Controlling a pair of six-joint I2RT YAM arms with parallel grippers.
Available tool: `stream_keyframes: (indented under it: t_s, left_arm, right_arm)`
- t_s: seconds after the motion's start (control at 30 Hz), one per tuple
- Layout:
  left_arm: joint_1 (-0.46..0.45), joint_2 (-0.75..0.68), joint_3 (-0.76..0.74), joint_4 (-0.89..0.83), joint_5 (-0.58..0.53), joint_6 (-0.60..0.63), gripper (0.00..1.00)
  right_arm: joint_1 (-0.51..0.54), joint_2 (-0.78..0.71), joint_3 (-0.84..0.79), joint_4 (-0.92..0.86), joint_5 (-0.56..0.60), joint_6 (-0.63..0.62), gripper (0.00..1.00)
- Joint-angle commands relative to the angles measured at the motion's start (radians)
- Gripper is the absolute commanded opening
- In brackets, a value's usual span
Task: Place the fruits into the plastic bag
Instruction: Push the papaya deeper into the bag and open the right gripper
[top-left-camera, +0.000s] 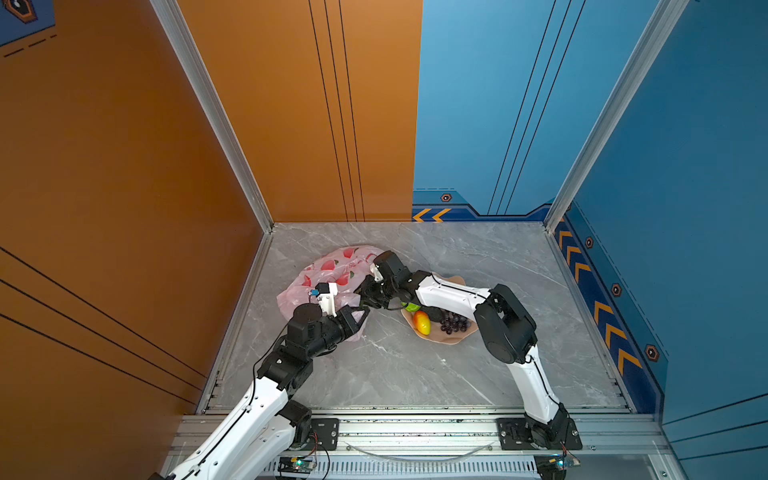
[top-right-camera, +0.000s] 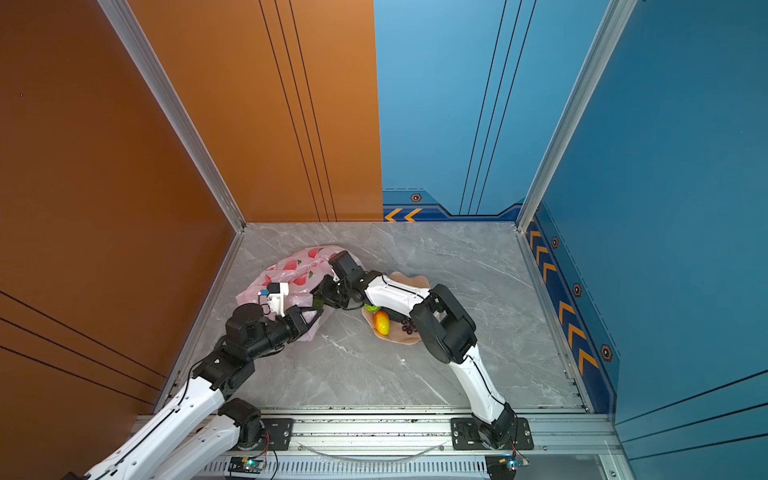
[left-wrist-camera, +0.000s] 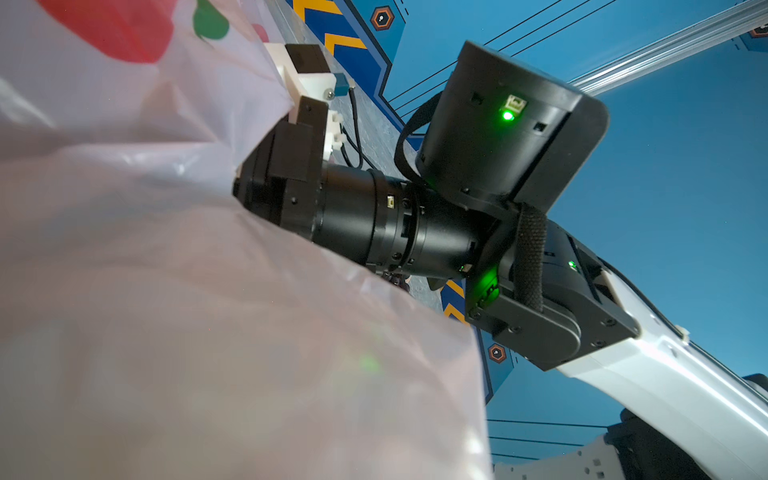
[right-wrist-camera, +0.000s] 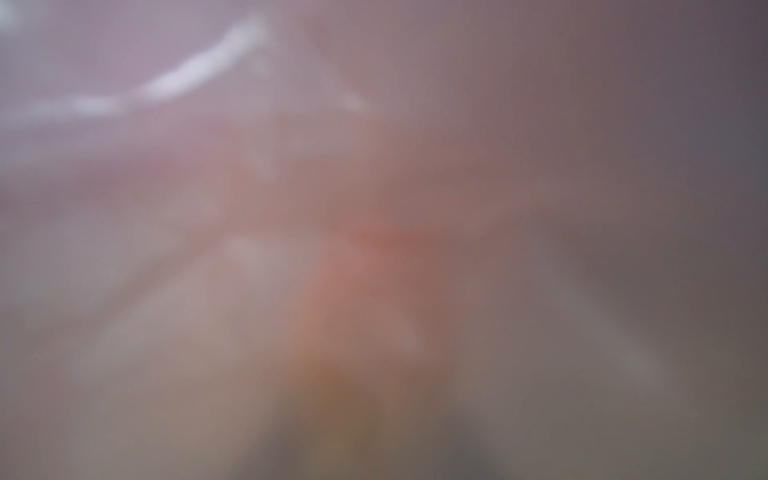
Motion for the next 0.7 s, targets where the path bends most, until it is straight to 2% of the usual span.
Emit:
stream_keyframes:
  t_s: [0.0,0.13,0.3,0.43,0.57,0.67]
  left_arm:
    - [-0.011,0.008,-0.016,0.036,0.020,-0.004,0.00]
    - [-0.012,0.014,-0.015,0.044,0.026,-0.004,0.00]
    - [-0.012,0.008,0.006,0.045,0.023,0.002,0.00]
    - [0.009,-0.006,0.027,0.030,0.021,0.009,0.00]
    - [0.053,-0.027,0.050,0.028,0.034,0.013,0.00]
    - [0.086,-0.035,0.059,0.039,0.049,0.012,0.00]
  right_arm:
    - [0.006,-0.035,-0.001,0.110,0.044,0.045,0.40]
    - [0.006,-0.059,0.016,0.137,0.066,-0.004,0.39]
    - [0.032,0.020,0.067,0.304,-0.024,0.000,0.39]
    - [0.063,0.071,0.097,0.209,-0.043,-0.123,0.39]
    - [0.066,0.076,0.096,0.062,0.011,-0.252,0.39]
    - [0.061,0.082,0.085,0.017,0.028,-0.297,0.39]
